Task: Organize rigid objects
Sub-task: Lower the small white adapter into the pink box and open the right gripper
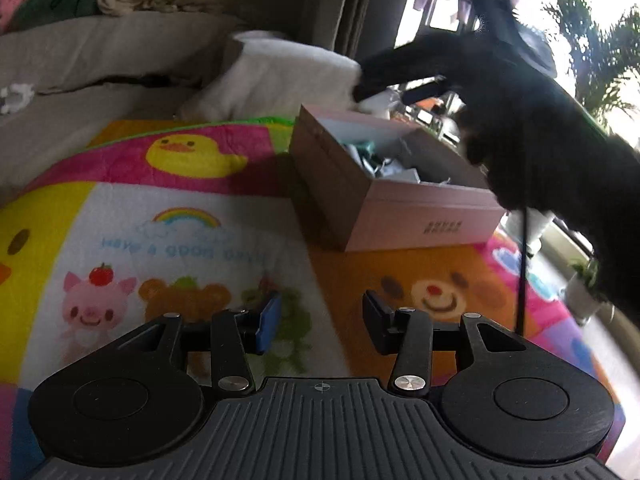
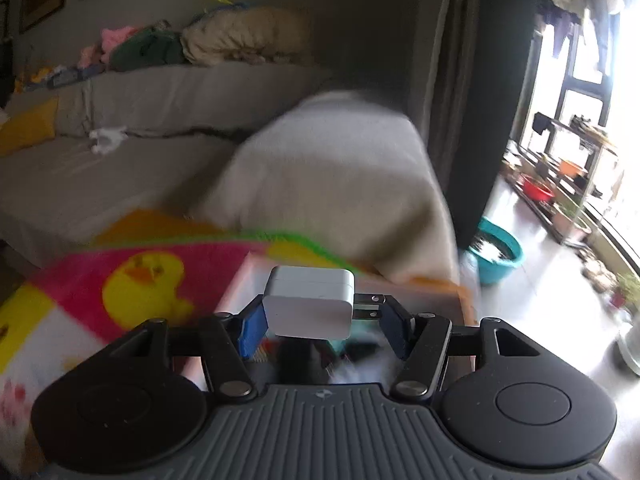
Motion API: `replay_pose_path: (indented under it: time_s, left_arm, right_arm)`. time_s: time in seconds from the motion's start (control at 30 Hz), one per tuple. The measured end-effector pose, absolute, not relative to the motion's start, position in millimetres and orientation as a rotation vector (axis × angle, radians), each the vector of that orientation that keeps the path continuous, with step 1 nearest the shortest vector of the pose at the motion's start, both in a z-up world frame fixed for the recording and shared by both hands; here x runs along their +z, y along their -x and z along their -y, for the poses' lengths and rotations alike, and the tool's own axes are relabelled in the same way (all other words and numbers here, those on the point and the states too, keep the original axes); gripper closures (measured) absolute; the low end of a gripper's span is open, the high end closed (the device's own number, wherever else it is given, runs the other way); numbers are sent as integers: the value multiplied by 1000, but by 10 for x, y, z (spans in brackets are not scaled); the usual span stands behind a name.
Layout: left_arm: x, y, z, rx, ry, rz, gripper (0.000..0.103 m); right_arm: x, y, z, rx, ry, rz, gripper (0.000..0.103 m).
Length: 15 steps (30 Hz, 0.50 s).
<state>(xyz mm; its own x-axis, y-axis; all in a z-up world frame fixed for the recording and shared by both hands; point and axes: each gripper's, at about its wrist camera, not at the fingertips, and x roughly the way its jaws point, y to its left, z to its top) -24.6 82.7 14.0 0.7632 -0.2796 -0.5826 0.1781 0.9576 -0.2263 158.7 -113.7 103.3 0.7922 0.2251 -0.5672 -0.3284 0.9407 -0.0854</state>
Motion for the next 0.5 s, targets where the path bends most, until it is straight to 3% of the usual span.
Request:
replay_pose_path:
  time_s: [0.07, 0.27, 0.33, 0.5]
  left_arm:
    - [125, 262, -885, -242, 165, -657, 54]
    - [64, 317, -881, -238, 160, -687, 54]
    - [53, 358, -789, -240, 117, -680, 53]
    - [31, 384, -488, -199, -14, -680, 34]
  right_arm:
    - [972, -1722, 1000, 291, 212, -617, 29]
    - [866, -1378, 1177, 284, 188, -648, 29]
    - [853, -1070, 1369, 284, 172, -628, 24]
    - [711, -344, 1796, 210, 139, -597, 12]
